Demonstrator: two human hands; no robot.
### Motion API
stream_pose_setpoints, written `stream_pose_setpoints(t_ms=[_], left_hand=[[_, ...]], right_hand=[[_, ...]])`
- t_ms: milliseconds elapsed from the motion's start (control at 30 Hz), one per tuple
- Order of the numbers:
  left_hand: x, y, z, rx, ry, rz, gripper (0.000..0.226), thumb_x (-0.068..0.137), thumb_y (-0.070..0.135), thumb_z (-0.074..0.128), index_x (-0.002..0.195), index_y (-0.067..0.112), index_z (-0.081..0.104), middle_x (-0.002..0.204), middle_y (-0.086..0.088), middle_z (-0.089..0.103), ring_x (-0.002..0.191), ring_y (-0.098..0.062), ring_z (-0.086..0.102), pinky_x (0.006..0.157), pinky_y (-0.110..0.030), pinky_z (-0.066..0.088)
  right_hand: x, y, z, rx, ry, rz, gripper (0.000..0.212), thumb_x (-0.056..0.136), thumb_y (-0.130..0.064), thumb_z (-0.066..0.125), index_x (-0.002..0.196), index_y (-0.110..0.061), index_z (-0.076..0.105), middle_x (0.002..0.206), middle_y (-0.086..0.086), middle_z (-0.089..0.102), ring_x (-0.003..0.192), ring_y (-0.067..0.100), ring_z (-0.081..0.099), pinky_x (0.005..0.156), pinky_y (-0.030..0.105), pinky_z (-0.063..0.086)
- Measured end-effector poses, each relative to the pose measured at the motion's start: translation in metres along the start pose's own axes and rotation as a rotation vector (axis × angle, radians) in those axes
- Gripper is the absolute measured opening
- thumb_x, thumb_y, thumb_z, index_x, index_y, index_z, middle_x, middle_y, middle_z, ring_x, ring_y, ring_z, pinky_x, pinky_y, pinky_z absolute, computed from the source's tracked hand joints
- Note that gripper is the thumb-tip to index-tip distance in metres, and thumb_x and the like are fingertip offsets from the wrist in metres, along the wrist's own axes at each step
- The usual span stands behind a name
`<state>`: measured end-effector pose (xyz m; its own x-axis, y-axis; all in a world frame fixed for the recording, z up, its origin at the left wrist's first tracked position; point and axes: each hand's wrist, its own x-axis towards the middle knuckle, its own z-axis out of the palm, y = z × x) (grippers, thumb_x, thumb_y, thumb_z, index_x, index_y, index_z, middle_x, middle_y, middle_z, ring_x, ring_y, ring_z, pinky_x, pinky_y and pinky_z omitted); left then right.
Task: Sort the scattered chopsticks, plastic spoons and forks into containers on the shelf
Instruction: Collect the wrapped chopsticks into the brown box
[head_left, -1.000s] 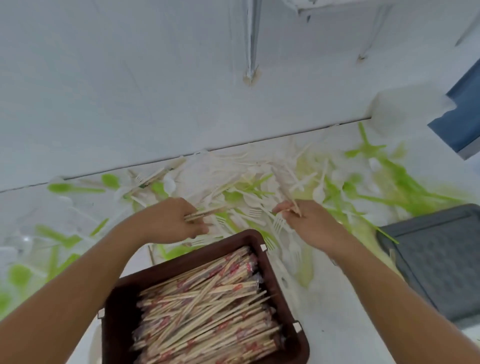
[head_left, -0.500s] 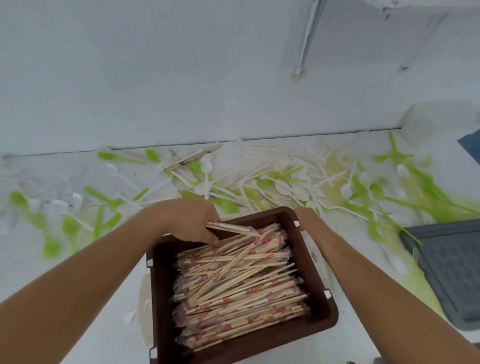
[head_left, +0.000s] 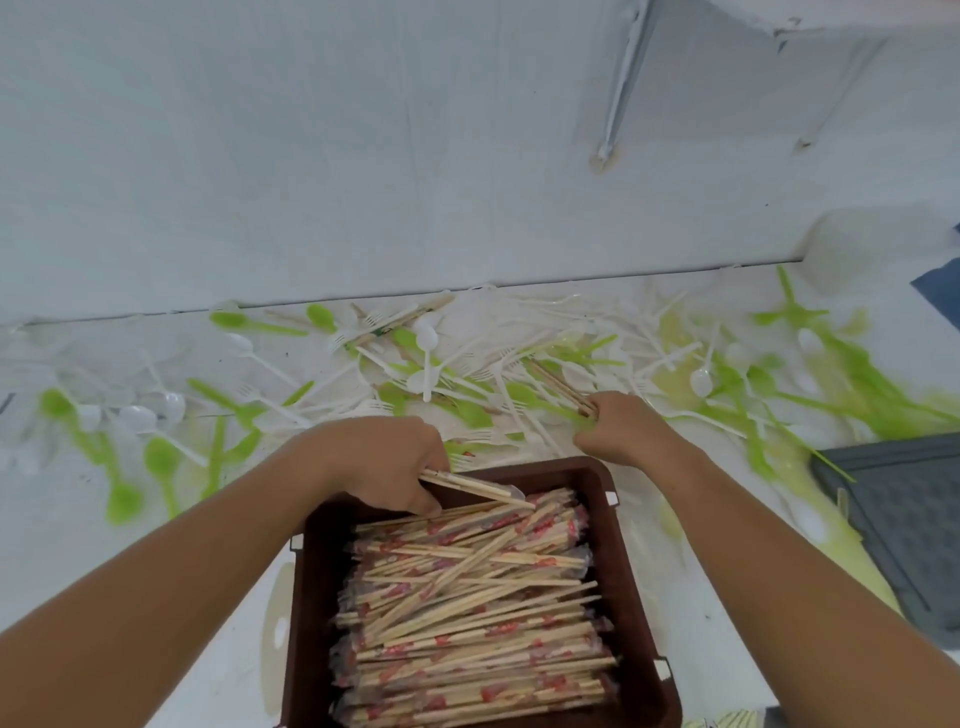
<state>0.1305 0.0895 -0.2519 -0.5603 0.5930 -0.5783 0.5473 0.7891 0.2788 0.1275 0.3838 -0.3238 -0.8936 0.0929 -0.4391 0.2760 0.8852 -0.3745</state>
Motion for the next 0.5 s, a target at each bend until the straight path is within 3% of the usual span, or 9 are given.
stream_pose_setpoints(t_ms=[200,300,333,400,467,500], left_hand=[[0.011,0.011,0.013,-0.012,-0.043,0.069,0.028,0.090,0.037,0.070,0.071,0.022,0.056,0.066,0.006,0.054,0.057,-0.007,0.050,0.059,-0.034,0.044],[0.016,0.011,0.018,-0.013,-0.076,0.090,0.025,0.089,0.042,0.073,0.079,0.021,0.062,0.069,0.007,0.055,0.058,-0.005,0.050,0.057,-0.032,0.041],[0.017,0.009,0.018,-0.037,-0.099,0.093,0.027,0.086,0.047,0.076,0.087,0.022,0.068,0.071,0.007,0.058,0.061,-0.005,0.052,0.059,-0.031,0.043],[0.018,-0.003,0.010,-0.163,-0.141,0.065,0.037,0.077,0.059,0.081,0.100,0.031,0.074,0.077,0.014,0.067,0.069,-0.001,0.060,0.065,-0.027,0.047],[0.018,-0.026,-0.003,-0.333,-0.146,0.028,0.036,0.077,0.065,0.080,0.106,0.044,0.077,0.084,0.025,0.072,0.079,0.006,0.064,0.075,-0.022,0.049],[0.019,-0.040,-0.008,-0.399,-0.144,0.010,0.028,0.082,0.064,0.076,0.104,0.047,0.078,0.082,0.025,0.072,0.079,0.004,0.065,0.078,-0.023,0.049]], right_hand=[[0.020,-0.007,0.003,-0.124,0.282,-0.062,0.015,0.085,-0.015,0.055,0.073,-0.020,0.060,0.078,-0.001,0.054,0.068,0.024,0.056,0.055,0.031,0.038],[0.022,-0.020,0.002,-0.093,0.382,-0.140,0.015,0.084,-0.012,0.054,0.073,-0.020,0.061,0.073,-0.001,0.057,0.066,0.026,0.056,0.054,0.032,0.038],[0.024,-0.027,0.002,-0.035,0.317,-0.173,0.016,0.087,-0.015,0.056,0.075,-0.021,0.064,0.072,-0.001,0.060,0.067,0.024,0.058,0.055,0.033,0.041],[0.028,-0.041,0.002,0.009,-0.022,-0.239,0.012,0.089,-0.024,0.067,0.081,-0.026,0.075,0.074,-0.007,0.066,0.071,0.012,0.063,0.062,0.031,0.047],[0.030,-0.052,0.005,-0.138,-0.392,-0.286,0.002,0.084,-0.028,0.079,0.086,-0.028,0.081,0.074,-0.013,0.068,0.073,0.003,0.063,0.067,0.028,0.048],[0.032,-0.055,0.009,-0.209,-0.488,-0.302,0.005,0.082,-0.029,0.082,0.087,-0.027,0.082,0.074,-0.014,0.068,0.074,0.002,0.064,0.068,0.027,0.049]])
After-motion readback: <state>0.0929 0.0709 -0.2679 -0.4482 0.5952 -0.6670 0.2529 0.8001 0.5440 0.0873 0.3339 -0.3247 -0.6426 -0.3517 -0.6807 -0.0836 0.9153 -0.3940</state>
